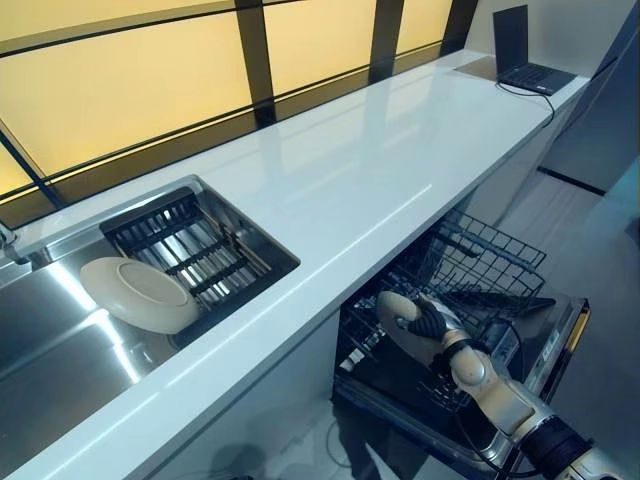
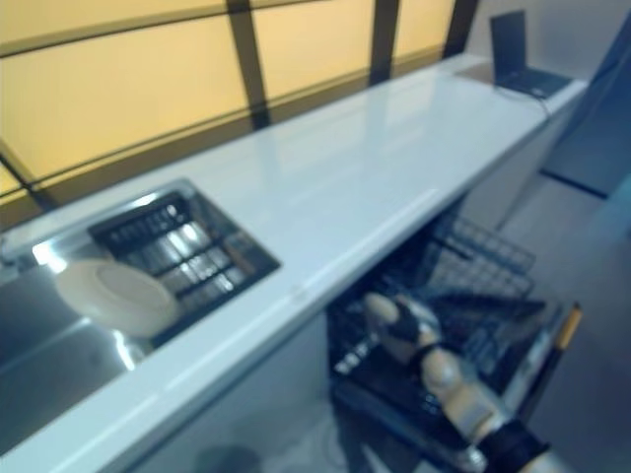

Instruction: Take plates into dishwasher

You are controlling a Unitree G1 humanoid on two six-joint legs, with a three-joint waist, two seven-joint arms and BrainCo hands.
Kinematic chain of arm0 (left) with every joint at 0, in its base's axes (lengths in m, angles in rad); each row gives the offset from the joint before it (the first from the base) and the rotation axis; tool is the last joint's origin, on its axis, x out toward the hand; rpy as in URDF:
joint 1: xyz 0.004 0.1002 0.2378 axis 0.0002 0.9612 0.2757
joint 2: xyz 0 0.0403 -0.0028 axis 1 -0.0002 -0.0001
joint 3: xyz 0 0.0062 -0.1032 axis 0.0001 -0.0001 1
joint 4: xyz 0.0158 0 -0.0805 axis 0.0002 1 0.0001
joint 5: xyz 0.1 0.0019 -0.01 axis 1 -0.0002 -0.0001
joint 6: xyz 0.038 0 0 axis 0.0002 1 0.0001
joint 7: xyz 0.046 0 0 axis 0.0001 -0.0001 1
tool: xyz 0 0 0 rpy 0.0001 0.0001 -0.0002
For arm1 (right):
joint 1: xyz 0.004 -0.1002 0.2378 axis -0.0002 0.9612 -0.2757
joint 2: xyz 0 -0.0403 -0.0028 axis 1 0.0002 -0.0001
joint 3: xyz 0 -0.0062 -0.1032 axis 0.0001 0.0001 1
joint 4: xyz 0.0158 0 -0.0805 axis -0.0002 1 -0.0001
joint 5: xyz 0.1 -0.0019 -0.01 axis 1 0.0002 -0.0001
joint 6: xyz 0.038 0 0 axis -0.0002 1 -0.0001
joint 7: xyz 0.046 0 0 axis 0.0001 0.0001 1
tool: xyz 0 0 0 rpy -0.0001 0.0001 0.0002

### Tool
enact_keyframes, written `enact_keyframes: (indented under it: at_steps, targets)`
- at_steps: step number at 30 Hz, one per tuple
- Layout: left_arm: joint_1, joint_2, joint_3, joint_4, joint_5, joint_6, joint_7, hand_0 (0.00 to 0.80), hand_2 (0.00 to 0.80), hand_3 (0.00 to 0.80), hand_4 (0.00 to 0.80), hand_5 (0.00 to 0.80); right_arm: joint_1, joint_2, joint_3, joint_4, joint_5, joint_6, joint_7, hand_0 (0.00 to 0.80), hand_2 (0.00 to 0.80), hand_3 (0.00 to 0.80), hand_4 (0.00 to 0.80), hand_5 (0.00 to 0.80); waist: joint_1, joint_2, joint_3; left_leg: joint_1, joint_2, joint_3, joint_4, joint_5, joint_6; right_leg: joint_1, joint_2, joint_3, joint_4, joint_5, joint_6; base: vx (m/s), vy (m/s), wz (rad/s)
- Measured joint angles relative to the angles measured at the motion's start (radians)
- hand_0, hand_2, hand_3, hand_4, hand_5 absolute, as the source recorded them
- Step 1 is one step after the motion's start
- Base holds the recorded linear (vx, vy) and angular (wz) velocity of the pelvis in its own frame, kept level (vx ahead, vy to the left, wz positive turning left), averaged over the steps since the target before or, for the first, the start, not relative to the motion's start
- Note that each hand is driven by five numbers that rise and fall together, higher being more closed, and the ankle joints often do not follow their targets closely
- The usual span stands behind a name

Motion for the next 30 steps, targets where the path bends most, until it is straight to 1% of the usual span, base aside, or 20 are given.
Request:
enact_keyframes:
  at_steps: [4, 6, 9, 11, 16, 18, 20, 23, 24, 26, 30]
  targets:
    - [0.000, 0.009, 0.000, -0.013, 0.004, 0.001, -0.014, 0.000, 0.000, 0.000, 0.000, 0.000, -0.016, -0.003, 0.014, 0.044, -0.032, -0.005, 0.033, 0.800, 0.800, 0.800, 0.800, 0.800, 0.002, 0.000, 0.000, -0.011, -0.001, -0.016, 0.000, 0.007, 0.001, -0.001, 0.000, -0.012, 0.000, 0.000, 0.000, -0.012, -0.016, 0.12]
    - [0.001, 0.014, 0.000, -0.016, 0.031, 0.003, -0.018, 0.000, 0.000, 0.000, 0.000, 0.000, -0.020, -0.004, 0.026, 0.065, -0.053, -0.008, 0.055, 0.800, 0.800, 0.800, 0.800, 0.800, 0.005, 0.000, 0.000, -0.013, -0.001, -0.019, 0.000, 0.008, 0.001, -0.001, 0.000, -0.017, 0.000, 0.000, 0.000, -0.009, -0.013, 0.05]
    - [-0.001, 0.024, 0.000, -0.026, 0.038, 0.011, -0.028, 0.000, 0.000, 0.000, 0.000, 0.000, -0.021, -0.006, 0.026, 0.101, -0.071, -0.020, 0.080, 0.800, 0.800, 0.800, 0.800, 0.800, 0.025, -0.001, 0.001, -0.013, -0.001, -0.021, -0.001, 0.009, 0.000, -0.001, 0.001, -0.018, 0.000, 0.000, 0.000, 0.000, 0.000, 0.00]
    - [-0.001, 0.030, 0.000, -0.030, 0.038, 0.016, -0.032, 0.000, 0.000, 0.000, 0.000, 0.000, -0.021, -0.007, 0.027, 0.116, -0.077, -0.020, 0.093, 0.800, 0.800, 0.800, 0.800, 0.800, 0.028, -0.003, 0.003, -0.014, -0.001, -0.022, -0.002, 0.010, 0.000, -0.001, 0.001, -0.019, 0.000, 0.000, 0.000, 0.000, 0.000, 0.00]
    - [-0.002, 0.041, 0.000, -0.037, 0.038, 0.019, -0.035, 0.000, 0.000, 0.000, 0.000, 0.000, -0.028, -0.003, 0.030, 0.156, -0.095, -0.022, 0.100, 0.800, 0.800, 0.800, 0.800, 0.800, 0.031, -0.014, 0.016, -0.017, -0.002, -0.027, -0.004, 0.011, 0.001, -0.001, 0.000, -0.023, 0.000, 0.000, 0.000, -0.010, -0.005, 0.02]
    - [-0.003, 0.041, 0.000, -0.046, 0.038, 0.020, -0.037, 0.000, 0.000, 0.000, 0.000, 0.000, -0.042, 0.006, 0.035, 0.197, -0.119, -0.020, 0.106, 0.800, 0.800, 0.800, 0.800, 0.800, 0.032, -0.017, 0.017, -0.020, -0.003, -0.031, -0.005, 0.013, 0.001, -0.002, 0.000, -0.027, 0.000, 0.000, 0.000, -0.021, -0.001, 0.05]
    - [-0.005, 0.043, 0.000, -0.062, 0.038, 0.020, -0.037, 0.000, 0.000, 0.000, 0.000, 0.000, -0.057, 0.006, 0.048, 0.222, -0.127, -0.015, 0.110, 0.800, 0.800, 0.800, 0.800, 0.800, 0.031, -0.016, 0.018, -0.032, -0.003, -0.040, -0.005, 0.017, 0.001, -0.008, 0.000, -0.034, 0.000, -0.001, 0.000, -0.019, -0.001, 0.09]
    - [-0.009, 0.043, -0.001, -0.068, 0.038, 0.020, -0.037, 0.000, 0.000, 0.000, 0.000, 0.000, -0.069, 0.008, 0.058, 0.229, -0.134, -0.013, 0.113, 0.800, 0.800, 0.800, 0.800, 0.800, 0.034, -0.016, 0.021, -0.032, -0.003, -0.042, -0.008, 0.020, 0.002, -0.009, 0.000, -0.036, 0.000, 0.000, 0.000, -0.007, -0.001, 0.03]
    - [-0.011, 0.044, -0.001, -0.069, 0.039, 0.020, -0.037, 0.000, 0.000, 0.000, 0.000, 0.000, -0.081, 0.008, 0.061, 0.243, -0.134, -0.009, 0.113, 0.800, 0.800, 0.800, 0.800, 0.800, 0.044, -0.015, 0.022, -0.032, -0.004, -0.042, -0.009, 0.020, 0.002, -0.009, 0.000, -0.036, 0.000, 0.000, 0.000, 0.000, 0.000, 0.00]
    - [-0.019, 0.044, -0.001, -0.070, 0.039, 0.021, -0.037, 0.000, 0.000, 0.000, 0.000, 0.000, -0.100, 0.008, 0.061, 0.271, -0.134, -0.003, 0.113, 0.800, 0.800, 0.800, 0.800, 0.800, 0.051, -0.014, 0.029, -0.032, -0.004, -0.043, -0.009, 0.021, 0.002, -0.009, 0.000, -0.037, 0.000, 0.000, 0.000, 0.000, 0.000, 0.00]
    - [-0.024, 0.045, -0.002, -0.072, 0.039, 0.021, -0.038, 0.000, 0.000, 0.000, 0.000, 0.000, -0.122, 0.019, 0.062, 0.304, -0.133, 0.007, 0.111, 0.800, 0.800, 0.800, 0.800, 0.800, 0.056, -0.011, 0.035, -0.035, -0.005, -0.051, -0.013, 0.024, 0.003, -0.008, 0.000, -0.040, 0.000, -0.001, 0.000, -0.006, 0.004, 0.05]
